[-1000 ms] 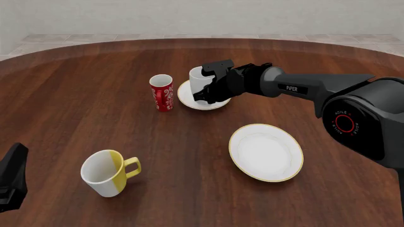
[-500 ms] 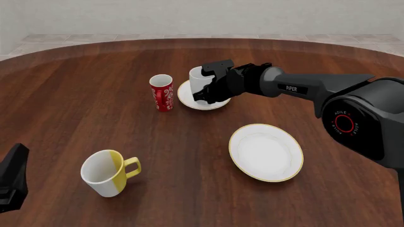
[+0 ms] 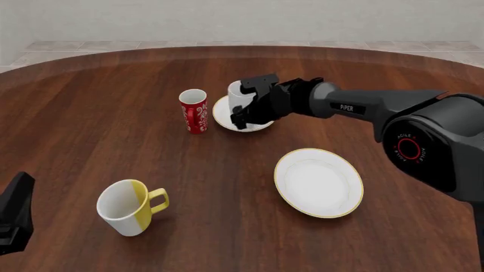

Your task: Put the white mug on the left plate.

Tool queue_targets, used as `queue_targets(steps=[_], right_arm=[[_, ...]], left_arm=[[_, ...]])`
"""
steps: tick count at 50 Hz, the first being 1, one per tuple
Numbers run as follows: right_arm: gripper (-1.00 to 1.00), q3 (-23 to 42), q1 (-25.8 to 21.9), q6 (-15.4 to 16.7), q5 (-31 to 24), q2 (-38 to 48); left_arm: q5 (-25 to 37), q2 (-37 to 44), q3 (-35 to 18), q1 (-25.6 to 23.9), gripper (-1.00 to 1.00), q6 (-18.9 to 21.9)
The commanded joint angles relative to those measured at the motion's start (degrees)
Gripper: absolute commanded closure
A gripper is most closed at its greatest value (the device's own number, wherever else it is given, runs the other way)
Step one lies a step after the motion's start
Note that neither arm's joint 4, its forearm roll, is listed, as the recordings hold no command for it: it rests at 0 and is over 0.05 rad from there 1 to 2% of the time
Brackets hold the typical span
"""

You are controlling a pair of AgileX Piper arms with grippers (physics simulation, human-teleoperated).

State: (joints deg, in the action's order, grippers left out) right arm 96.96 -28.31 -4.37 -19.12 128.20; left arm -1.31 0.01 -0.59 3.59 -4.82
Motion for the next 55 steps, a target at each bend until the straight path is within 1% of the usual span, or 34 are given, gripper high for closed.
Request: queue_targets(steps=[1, 23, 39, 55], right_arm=[[-1.0, 0.0, -0.1, 0.1, 0.1, 0.3], [-1.0, -1.0, 0.0, 0.0, 0.4, -0.1], [-1.0, -3.3, 0.1, -0.1, 1.3, -1.7], [-1.0, -5.2, 0.5, 0.5, 1.4, -4.0]], left_arm=[[0.0, 0.0, 0.0, 0.0, -1.0, 0.0], [0.0, 0.0, -0.2, 0.0, -1.0, -0.1], [-0.2, 0.0, -0.3, -0.1, -1.0, -0.2], [-0.3, 0.0, -0.4, -0.4, -1.0, 0.0]])
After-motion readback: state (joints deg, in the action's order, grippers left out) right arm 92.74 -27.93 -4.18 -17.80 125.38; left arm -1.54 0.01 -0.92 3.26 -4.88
